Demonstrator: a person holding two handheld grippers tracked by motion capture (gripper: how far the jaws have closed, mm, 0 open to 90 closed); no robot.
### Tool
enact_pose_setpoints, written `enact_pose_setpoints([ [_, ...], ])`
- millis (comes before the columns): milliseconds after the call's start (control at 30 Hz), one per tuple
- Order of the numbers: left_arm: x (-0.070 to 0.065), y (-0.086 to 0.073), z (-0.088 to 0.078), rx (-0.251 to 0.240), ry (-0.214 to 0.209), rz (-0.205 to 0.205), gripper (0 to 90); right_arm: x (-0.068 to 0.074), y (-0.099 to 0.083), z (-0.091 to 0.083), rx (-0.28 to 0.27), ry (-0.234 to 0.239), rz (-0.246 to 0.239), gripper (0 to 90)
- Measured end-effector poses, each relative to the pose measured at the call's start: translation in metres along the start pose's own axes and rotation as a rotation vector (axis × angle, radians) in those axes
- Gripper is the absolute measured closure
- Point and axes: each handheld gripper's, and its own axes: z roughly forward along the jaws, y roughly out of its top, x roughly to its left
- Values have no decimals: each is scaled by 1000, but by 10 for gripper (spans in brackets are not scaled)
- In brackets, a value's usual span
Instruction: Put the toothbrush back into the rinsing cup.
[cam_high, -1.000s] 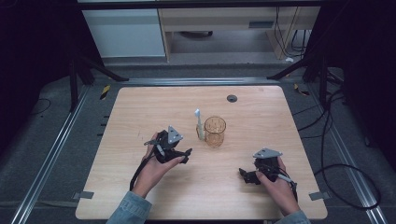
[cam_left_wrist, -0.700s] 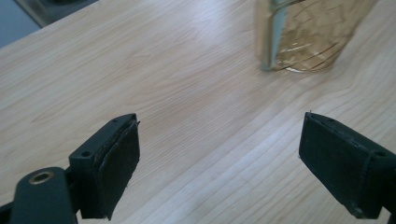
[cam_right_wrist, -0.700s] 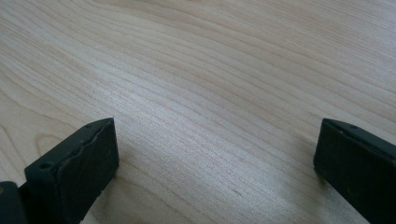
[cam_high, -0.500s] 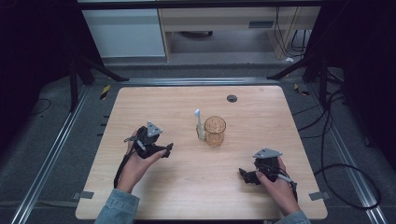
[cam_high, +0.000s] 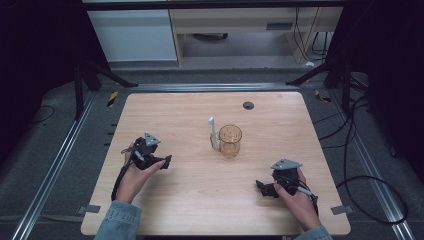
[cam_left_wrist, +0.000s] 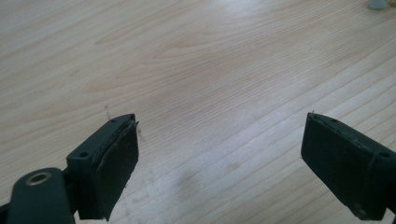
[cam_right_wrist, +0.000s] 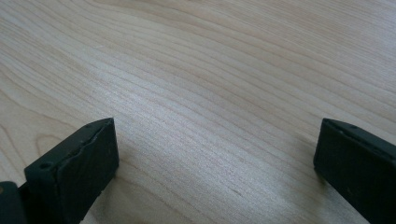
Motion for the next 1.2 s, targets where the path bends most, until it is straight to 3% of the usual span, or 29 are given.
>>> enact_pose_setpoints([
  [167, 14, -8, 1, 2, 15, -39, 102, 0, 0, 0, 0, 1, 0, 4],
  [267, 32, -18, 1, -1, 47, -96, 103, 0, 0, 0, 0, 1, 0, 3],
  [300, 32, -18, 1, -1, 47, -96, 103, 0, 0, 0, 0, 1, 0, 3],
  [333, 41, -25, 1, -10, 39, -139, 103, 0, 0, 0, 0, 1, 0, 4],
  [433, 47, -28, 0, -18, 43, -157, 103, 0, 0, 0, 0, 0, -1, 3],
  [533, 52, -32, 2, -18, 56, -167, 104, 0, 0, 0, 0, 1, 0, 3],
  [600, 54, -38, 8, -10, 41, -174, 103, 0, 0, 0, 0, 0, 0, 3],
  [800, 55, -43, 17, -3, 33, -158, 96, 0, 0, 0, 0, 0, -1, 3],
  [1033, 57, -47, 24, 4, 36, -171, 91, 0, 0, 0, 0, 1, 0, 3],
  [1200, 59, -51, 29, -27, 18, -184, 66, 0, 0, 0, 0, 1, -1, 3],
])
